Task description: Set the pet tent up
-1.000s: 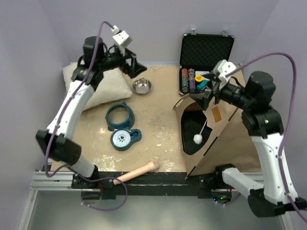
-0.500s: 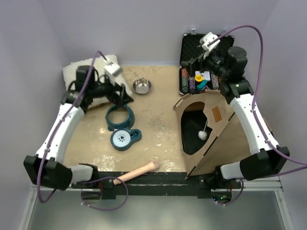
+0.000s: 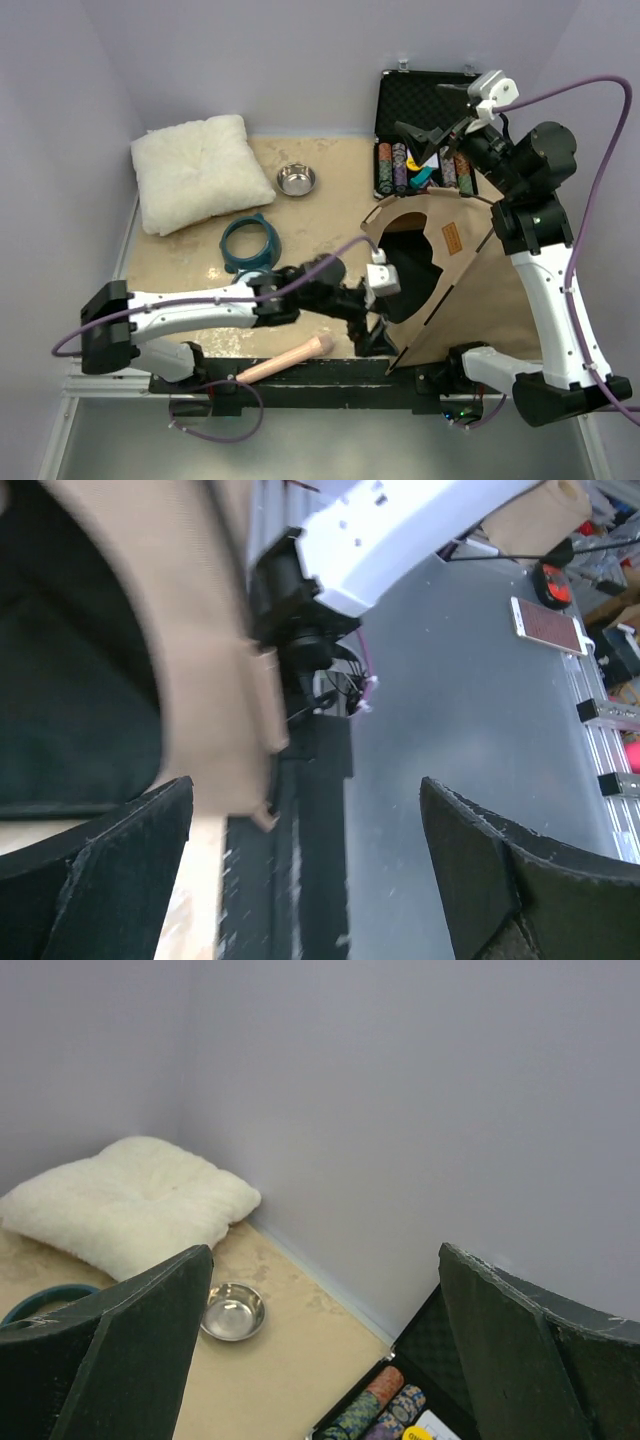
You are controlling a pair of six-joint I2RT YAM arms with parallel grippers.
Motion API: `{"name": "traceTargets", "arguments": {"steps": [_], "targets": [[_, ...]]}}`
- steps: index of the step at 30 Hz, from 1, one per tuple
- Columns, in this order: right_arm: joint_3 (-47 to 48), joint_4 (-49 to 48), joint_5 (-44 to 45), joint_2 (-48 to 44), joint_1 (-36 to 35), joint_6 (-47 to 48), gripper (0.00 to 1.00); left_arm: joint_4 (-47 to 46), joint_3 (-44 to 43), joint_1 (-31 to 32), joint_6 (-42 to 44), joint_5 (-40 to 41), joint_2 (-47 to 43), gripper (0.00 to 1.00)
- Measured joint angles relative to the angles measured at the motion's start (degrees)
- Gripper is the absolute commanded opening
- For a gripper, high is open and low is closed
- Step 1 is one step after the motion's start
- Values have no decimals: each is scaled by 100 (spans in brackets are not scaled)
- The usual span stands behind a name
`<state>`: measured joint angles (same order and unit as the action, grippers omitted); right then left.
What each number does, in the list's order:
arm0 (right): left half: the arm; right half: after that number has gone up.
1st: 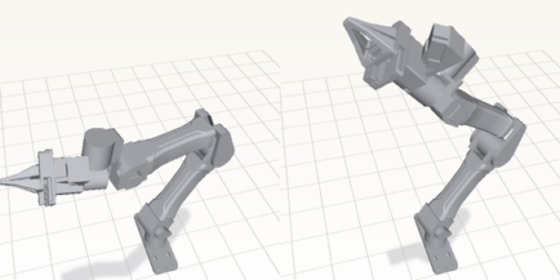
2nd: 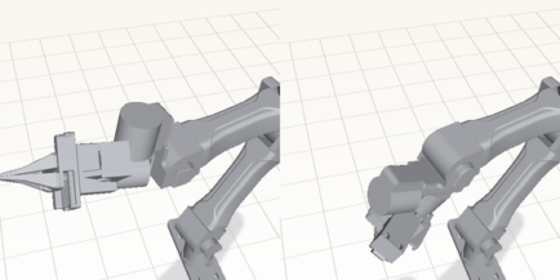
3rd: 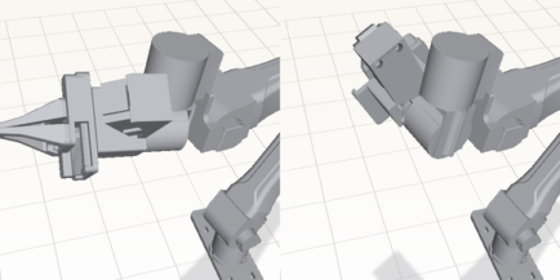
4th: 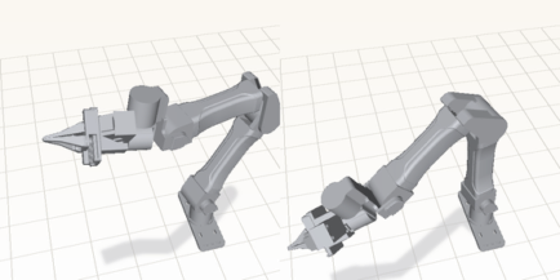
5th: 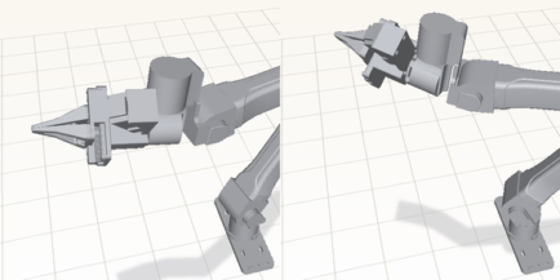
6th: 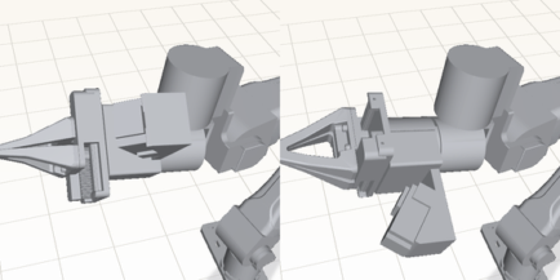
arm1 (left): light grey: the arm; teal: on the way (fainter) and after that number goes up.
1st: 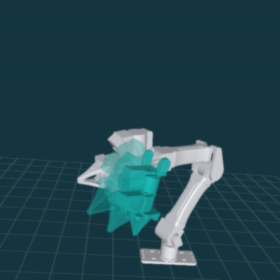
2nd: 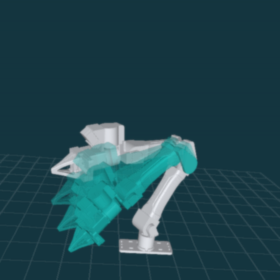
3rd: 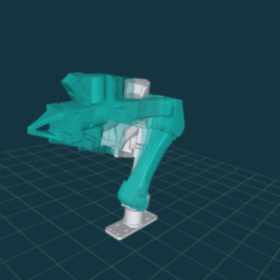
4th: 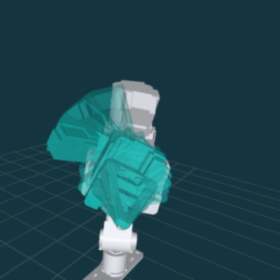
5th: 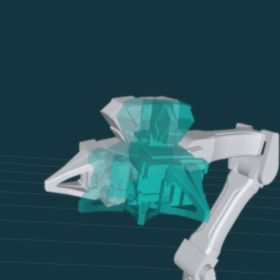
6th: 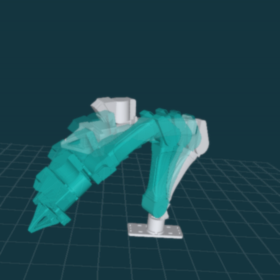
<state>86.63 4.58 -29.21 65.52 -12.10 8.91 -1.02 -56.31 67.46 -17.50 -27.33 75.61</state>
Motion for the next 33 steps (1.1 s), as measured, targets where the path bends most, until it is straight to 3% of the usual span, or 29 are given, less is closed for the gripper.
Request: {"name": "traceTargets", "arguments": {"steps": [2,5,10,15,19,26,29,33], "targets": [[-55,7,28,-63,0,-42,99,-348,-96,573,-105,514,457,100],[-131,31,127,-70,0,-83,98,-590,-435,920,-210,1226,1220,100],[-210,138,122,-74,0,-186,99,-643,-1158,850,-269,2496,2343,100],[-210,199,-59,-168,-13,-358,99,-599,-1582,304,-225,2817,2765,100],[-210,199,-387,-293,-101,-656,99,-621,-1539,-116,212,2579,2492,100],[-210,48,-804,-426,-420,-1329,99,428,-1327,-315,1338,658,555,100],[-210,9,-748,-457,-649,-1480,99,1266,-1276,-1685,1838,-393,-481,100],[-210,7,-586,-374,-999,-1561,98,2406,-1709,-4752,2986,-957,-682,100]]}}
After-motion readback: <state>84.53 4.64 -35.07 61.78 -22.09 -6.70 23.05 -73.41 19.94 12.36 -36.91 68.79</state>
